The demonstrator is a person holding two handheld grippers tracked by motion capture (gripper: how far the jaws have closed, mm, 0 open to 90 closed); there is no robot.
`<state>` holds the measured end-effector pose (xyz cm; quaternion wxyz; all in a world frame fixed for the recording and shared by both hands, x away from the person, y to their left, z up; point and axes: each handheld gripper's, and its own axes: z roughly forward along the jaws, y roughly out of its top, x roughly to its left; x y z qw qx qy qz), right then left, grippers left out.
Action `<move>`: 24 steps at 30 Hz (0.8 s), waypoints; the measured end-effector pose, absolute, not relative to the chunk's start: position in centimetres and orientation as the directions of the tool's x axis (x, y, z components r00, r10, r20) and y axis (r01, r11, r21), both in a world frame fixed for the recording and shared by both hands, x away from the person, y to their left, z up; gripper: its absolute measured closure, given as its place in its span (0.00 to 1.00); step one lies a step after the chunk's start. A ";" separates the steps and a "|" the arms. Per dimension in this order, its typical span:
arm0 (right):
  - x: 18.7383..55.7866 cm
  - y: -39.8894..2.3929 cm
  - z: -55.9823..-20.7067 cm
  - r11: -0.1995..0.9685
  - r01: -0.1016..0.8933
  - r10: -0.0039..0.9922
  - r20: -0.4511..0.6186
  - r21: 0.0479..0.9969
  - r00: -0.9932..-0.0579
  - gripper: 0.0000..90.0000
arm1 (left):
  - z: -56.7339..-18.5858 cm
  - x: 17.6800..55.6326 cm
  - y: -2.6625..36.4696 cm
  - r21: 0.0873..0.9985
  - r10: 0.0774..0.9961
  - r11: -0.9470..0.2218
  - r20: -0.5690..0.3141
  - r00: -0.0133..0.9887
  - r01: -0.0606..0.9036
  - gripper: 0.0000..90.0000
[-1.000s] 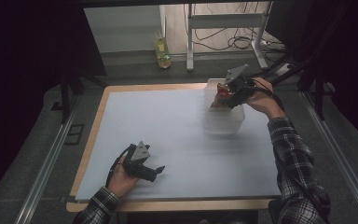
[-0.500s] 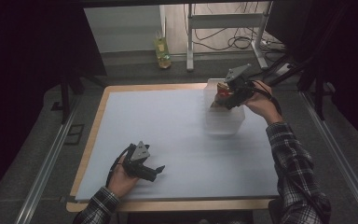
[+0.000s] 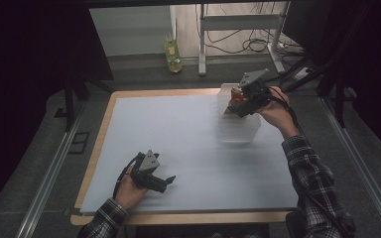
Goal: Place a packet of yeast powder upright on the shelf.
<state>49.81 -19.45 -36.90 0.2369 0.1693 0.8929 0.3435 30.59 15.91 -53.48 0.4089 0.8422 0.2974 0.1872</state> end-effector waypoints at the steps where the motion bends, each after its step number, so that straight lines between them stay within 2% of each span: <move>1: 49.7 -19.5 -36.8 0.703 0.141 0.468 -0.304 0.697 -0.830 0.05 | -53.5 30.6 15.9 0.801 0.654 -0.488 0.071 0.753 0.348 0.00; 12: 47.9 -19.4 -36.8 0.677 0.148 0.491 -0.292 0.721 -0.821 0.04 | -53.3 30.6 16.2 0.813 0.671 -0.470 0.076 0.737 0.344 0.00; 24: 45.7 -18.9 -37.3 0.696 0.125 0.455 -0.300 0.707 -0.838 0.03 | -52.9 30.4 16.4 0.827 0.679 -0.449 0.070 0.731 0.338 0.00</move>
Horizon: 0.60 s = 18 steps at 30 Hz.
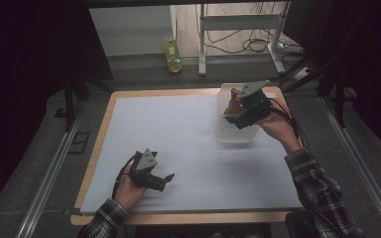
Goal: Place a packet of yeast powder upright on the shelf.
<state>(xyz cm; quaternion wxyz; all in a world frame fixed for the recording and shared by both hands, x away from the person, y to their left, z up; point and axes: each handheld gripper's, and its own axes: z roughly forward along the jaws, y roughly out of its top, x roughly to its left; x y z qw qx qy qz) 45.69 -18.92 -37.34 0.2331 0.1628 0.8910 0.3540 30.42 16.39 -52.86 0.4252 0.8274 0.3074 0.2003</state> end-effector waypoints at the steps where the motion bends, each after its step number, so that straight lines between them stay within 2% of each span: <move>1: 45.6 -18.9 -37.4 0.697 0.123 0.453 -0.300 0.707 -0.840 0.03 | -52.8 30.4 16.4 0.829 0.683 -0.444 0.066 0.728 0.341 0.00; 7: 44.9 -18.8 -37.7 0.691 0.122 0.449 -0.289 0.713 -0.846 0.03 | -52.8 30.4 16.5 0.831 0.678 -0.425 0.030 0.734 0.359 0.00; 18: 43.5 -18.9 -38.3 0.673 0.114 0.444 -0.275 0.730 -0.853 0.03 | -52.7 30.4 16.6 0.848 0.683 -0.405 0.032 0.729 0.342 0.00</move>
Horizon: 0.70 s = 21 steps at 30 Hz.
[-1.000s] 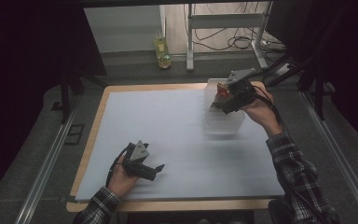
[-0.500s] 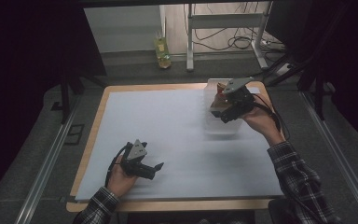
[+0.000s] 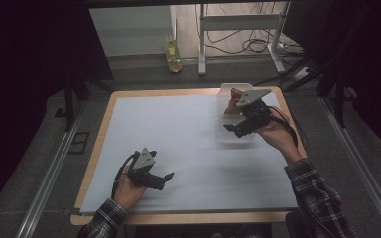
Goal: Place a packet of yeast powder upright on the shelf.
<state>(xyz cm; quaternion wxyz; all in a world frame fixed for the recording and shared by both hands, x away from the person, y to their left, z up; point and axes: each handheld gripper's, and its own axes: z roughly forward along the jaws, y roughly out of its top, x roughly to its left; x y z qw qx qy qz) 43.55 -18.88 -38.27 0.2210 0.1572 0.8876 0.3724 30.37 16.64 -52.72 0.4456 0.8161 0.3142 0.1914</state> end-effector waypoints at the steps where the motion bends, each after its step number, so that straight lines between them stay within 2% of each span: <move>1: 43.4 -18.9 -38.3 0.672 0.112 0.444 -0.277 0.732 -0.852 0.03 | -52.8 30.4 16.6 0.845 0.681 -0.412 0.038 0.731 0.340 0.00; 21: 41.3 -21.1 -40.1 0.636 0.111 0.466 -0.265 0.764 -0.844 0.03 | -52.9 30.4 16.4 0.826 0.677 -0.449 0.066 0.733 0.340 0.00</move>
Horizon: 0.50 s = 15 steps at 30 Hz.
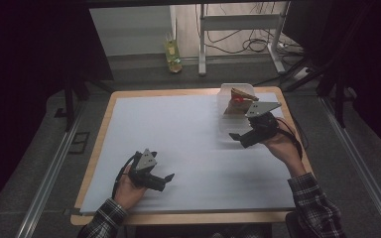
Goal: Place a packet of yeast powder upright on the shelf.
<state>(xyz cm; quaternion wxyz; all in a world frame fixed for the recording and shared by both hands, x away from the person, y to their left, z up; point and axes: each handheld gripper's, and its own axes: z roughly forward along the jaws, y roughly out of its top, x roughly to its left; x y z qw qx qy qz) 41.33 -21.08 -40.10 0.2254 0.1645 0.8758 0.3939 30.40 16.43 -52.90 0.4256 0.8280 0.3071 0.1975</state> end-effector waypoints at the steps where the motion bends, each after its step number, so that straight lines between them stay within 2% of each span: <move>1: 41.3 -21.2 -40.1 0.632 0.113 0.471 -0.265 0.767 -0.841 0.03 | -52.9 30.4 16.5 0.827 0.677 -0.448 0.066 0.733 0.340 0.00; 15: 40.1 -22.1 -40.0 0.584 0.150 0.500 -0.209 0.798 -0.840 0.02 | -52.8 30.3 16.6 0.829 0.681 -0.444 0.064 0.729 0.341 0.00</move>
